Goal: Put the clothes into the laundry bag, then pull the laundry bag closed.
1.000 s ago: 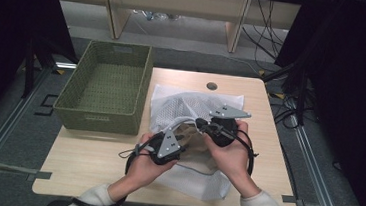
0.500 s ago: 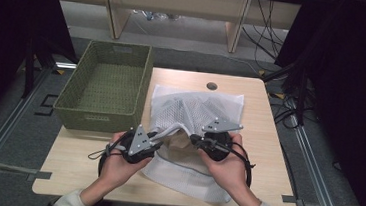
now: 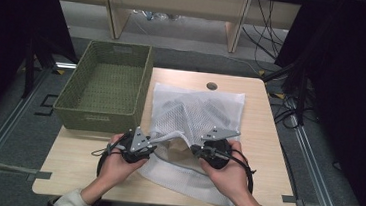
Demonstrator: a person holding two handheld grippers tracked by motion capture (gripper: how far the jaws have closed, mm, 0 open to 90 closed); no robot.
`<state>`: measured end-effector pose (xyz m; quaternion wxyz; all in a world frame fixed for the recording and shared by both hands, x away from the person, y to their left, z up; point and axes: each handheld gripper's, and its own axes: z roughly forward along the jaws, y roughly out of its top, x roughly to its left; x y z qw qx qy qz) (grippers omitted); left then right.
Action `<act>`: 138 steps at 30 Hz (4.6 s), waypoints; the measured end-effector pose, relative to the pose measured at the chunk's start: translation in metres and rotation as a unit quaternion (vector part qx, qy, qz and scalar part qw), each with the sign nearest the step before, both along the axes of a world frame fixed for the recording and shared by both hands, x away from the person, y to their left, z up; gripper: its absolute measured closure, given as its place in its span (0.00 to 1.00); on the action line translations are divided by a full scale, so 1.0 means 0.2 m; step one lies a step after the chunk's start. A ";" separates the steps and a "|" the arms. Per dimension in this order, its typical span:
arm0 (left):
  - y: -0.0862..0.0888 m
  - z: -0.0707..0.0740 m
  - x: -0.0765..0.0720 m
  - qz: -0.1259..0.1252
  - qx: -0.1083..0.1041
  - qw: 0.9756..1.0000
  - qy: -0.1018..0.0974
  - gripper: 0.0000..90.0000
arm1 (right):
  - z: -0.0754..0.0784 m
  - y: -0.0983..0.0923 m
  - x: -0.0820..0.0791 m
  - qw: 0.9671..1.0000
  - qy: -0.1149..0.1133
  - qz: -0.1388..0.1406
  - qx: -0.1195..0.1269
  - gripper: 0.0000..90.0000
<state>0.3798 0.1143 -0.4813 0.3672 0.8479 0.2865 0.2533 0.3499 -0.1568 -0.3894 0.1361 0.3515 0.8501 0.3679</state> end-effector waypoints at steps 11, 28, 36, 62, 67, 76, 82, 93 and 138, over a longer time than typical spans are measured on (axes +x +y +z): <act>0.11 0.00 -0.06 0.011 -0.019 1.000 0.022 0.95 | -0.15 -0.04 0.02 0.995 0.083 -0.005 -0.052 1.00; 0.16 -0.09 -0.20 0.013 -0.027 0.999 0.024 0.93 | -0.33 -0.02 0.12 0.989 0.117 -0.037 -0.080 1.00; 0.18 -0.06 -0.24 0.002 -0.067 0.998 0.018 0.77 | -0.30 -0.03 0.10 0.992 0.105 -0.024 -0.068 0.94; 0.45 -0.03 -0.21 0.047 -0.153 0.987 -0.014 0.42 | -0.20 0.34 0.10 0.994 0.092 0.061 0.006 0.80; 0.44 -0.05 -0.21 0.052 -0.136 0.989 0.000 0.46 | -0.20 0.35 0.09 0.993 0.096 0.062 0.011 0.81; 0.42 -0.09 -0.20 0.059 -0.142 0.988 0.015 0.50 | -0.22 0.45 0.07 0.991 0.100 0.084 0.009 0.83; 0.41 -0.10 -0.20 0.057 -0.145 0.988 0.017 0.50 | -0.25 0.53 0.07 0.990 0.108 0.090 0.000 0.84; 0.42 -0.11 -0.20 0.055 -0.132 0.990 0.018 0.50 | -0.27 0.56 0.08 0.990 0.106 0.097 0.000 0.84; 0.39 -0.12 -0.21 0.063 -0.145 0.986 0.043 0.50 | -0.48 0.78 0.17 0.991 0.135 -0.011 0.023 0.86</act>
